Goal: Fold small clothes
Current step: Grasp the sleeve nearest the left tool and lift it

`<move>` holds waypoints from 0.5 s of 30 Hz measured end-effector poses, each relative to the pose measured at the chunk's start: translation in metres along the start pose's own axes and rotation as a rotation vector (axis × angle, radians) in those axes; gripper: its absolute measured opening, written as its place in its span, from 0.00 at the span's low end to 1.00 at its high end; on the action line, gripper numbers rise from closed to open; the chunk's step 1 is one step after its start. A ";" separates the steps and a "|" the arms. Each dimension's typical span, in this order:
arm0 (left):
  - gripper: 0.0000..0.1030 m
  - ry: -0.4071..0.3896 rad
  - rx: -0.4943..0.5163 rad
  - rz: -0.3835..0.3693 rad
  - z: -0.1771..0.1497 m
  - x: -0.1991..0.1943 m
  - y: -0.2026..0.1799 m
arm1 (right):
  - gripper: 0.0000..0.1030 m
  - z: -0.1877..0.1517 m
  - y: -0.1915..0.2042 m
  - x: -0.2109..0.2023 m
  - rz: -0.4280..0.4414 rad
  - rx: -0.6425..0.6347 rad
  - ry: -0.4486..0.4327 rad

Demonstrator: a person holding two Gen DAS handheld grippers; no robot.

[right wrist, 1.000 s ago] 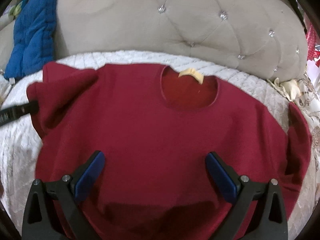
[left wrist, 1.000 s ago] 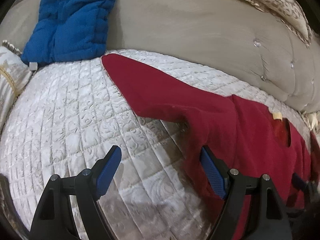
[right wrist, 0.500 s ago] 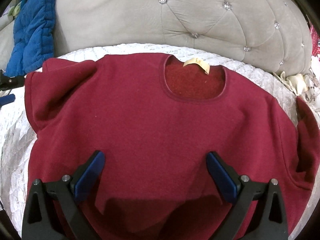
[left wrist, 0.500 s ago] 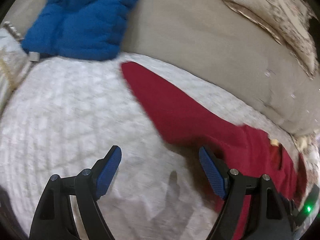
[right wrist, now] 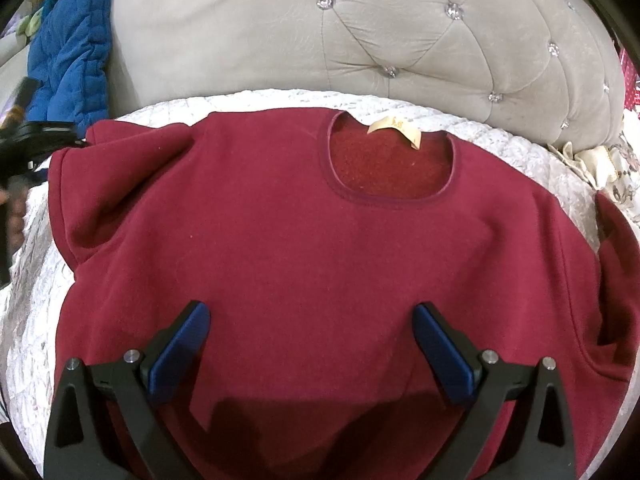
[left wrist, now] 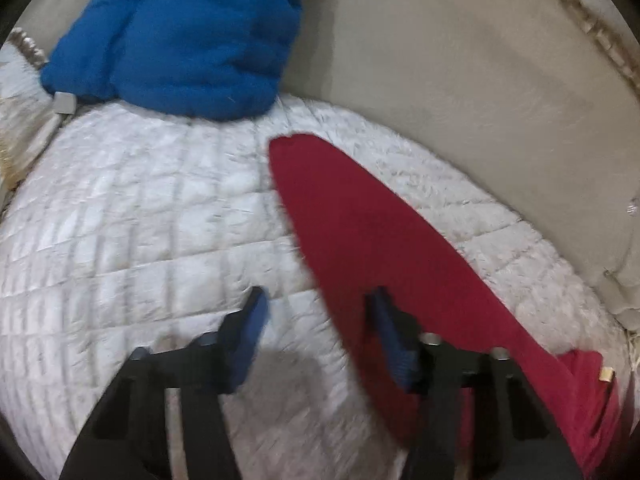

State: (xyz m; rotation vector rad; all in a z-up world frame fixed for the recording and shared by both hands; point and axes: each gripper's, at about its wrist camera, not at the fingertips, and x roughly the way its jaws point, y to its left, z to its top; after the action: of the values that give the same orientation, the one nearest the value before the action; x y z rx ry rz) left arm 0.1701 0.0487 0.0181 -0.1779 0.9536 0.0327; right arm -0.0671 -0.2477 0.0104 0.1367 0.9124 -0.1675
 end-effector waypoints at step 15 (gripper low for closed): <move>0.00 -0.191 0.148 -0.199 -0.003 -0.118 -0.040 | 1.00 -0.001 -0.003 -0.001 0.018 0.009 -0.006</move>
State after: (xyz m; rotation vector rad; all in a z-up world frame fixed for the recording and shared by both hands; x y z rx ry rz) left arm 0.1039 0.0146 0.1176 -0.1293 0.7409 -0.2011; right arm -0.0691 -0.2508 0.0110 0.1524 0.9047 -0.1551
